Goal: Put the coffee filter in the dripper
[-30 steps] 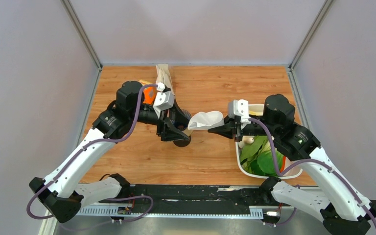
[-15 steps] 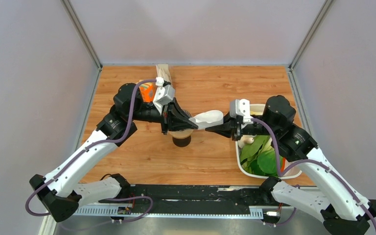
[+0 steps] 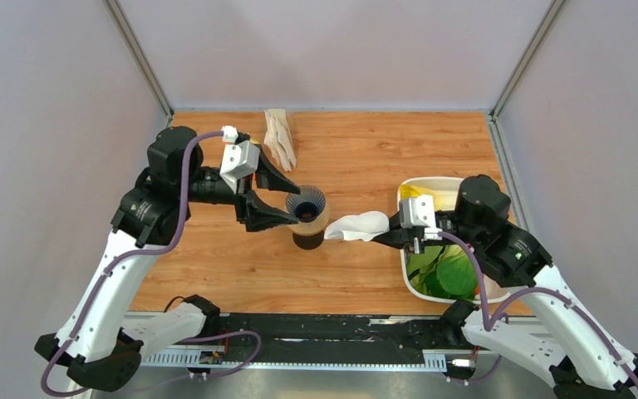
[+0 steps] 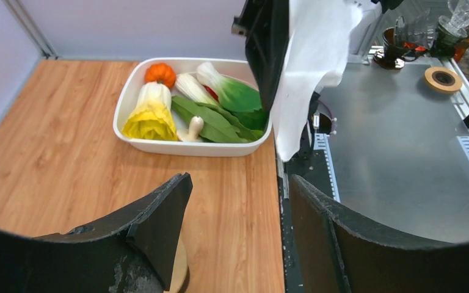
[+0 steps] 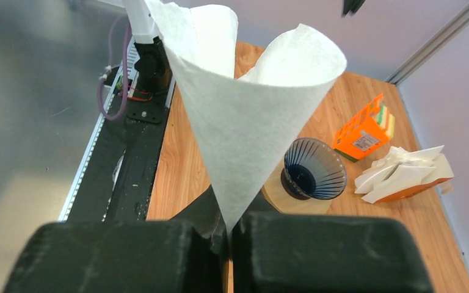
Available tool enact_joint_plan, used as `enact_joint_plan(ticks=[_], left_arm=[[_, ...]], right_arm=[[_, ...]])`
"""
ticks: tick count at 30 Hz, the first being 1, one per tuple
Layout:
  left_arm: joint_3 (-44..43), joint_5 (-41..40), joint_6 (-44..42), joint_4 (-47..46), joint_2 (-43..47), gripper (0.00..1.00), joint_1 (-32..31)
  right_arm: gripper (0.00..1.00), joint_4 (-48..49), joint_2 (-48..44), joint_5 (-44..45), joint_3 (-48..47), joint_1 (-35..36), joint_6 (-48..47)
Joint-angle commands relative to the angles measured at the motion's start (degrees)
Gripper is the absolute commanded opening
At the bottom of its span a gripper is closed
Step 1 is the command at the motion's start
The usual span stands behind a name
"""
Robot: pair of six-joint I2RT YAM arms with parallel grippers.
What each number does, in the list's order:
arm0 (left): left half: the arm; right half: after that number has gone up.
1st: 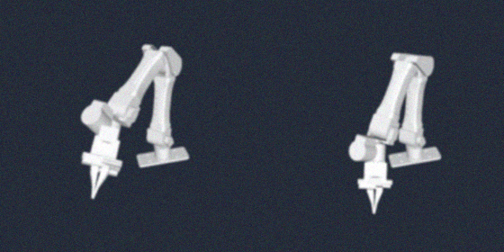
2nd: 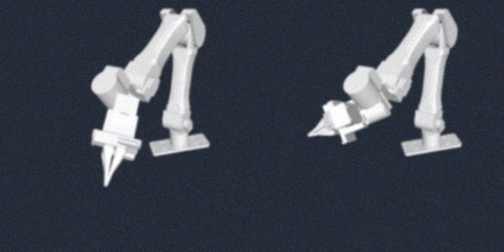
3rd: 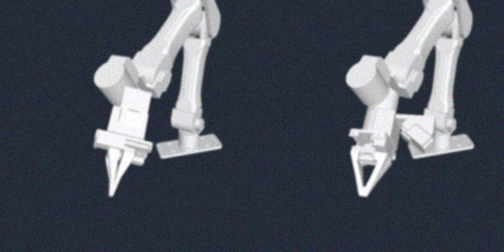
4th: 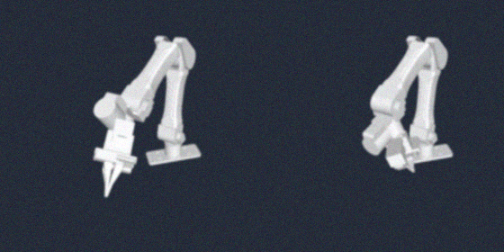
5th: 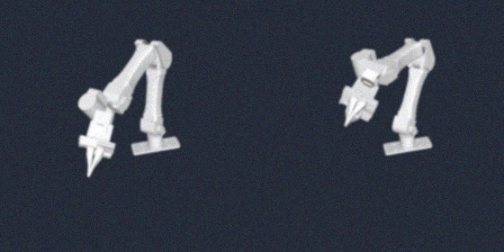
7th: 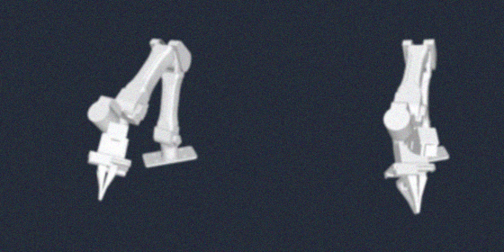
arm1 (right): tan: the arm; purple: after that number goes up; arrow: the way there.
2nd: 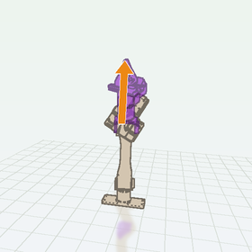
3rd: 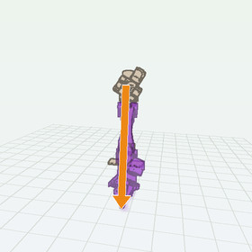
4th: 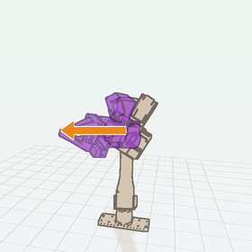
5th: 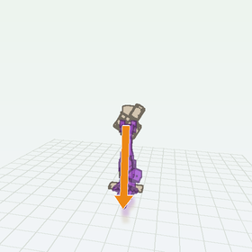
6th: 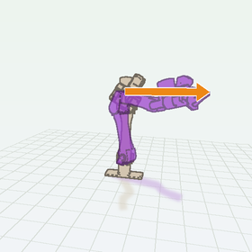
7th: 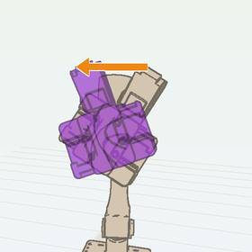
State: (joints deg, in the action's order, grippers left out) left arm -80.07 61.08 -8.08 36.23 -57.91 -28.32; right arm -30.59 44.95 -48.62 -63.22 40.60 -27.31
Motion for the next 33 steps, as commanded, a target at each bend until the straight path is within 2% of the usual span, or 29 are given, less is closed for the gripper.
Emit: enact_joint_plan(ticks=[1, 8, 12, 19, 21, 24, 31, 33], left_arm=[[-5.47, 0.57, -1.23, 2.87, -1.95, 0.7, -1.61], [-9.18, -7.63, -0.1, -1.41, -5.39, 0.7, -10.46], [-9.81, -9.16, 0.45, -1.62, -7.44, 0.64, -13.47], [-7.24, -11.63, -0.01, -1.84, -8.96, 0.58, -16.42], [-6.73, -12.48, -0.32, -1.72, -9.38, 0.53, -17.2], [-6.06, -11.95, -1.08, -1.23, -9.65, 0.4, -17.34], [-3.47, -11.06, -2.06, -0.8, -9.56, 0.37, -17.47], [-2.95, -11.13, -1.96, -0.54, -9.84, 0.31, -17.56]], right_arm=[[0.01, -2.47, 3.3, -3.07, -0.47, 0.76, -3.57], [0.02, -2.92, 6.64, -2.62, -2.53, 2.67, -3.8], [0.02, -2.91, 7.61, -1.65, -3.13, 4.05, -3.89], [0.02, -2.77, 8.51, 0.24, -3.78, 5.25, -4.18], [0.02, -2.73, 8.74, 0.16, -3.92, 5.3, -4.17], [0.03, -2.8, 8.92, 0.21, -4.16, 5.4, -3.48], [0.05, -3.22, 8.75, 0.28, -4.43, 5.43, -2.57], [0.06, -3.21, 8.67, 0.28, -4.65, 5.45, -2.4]])
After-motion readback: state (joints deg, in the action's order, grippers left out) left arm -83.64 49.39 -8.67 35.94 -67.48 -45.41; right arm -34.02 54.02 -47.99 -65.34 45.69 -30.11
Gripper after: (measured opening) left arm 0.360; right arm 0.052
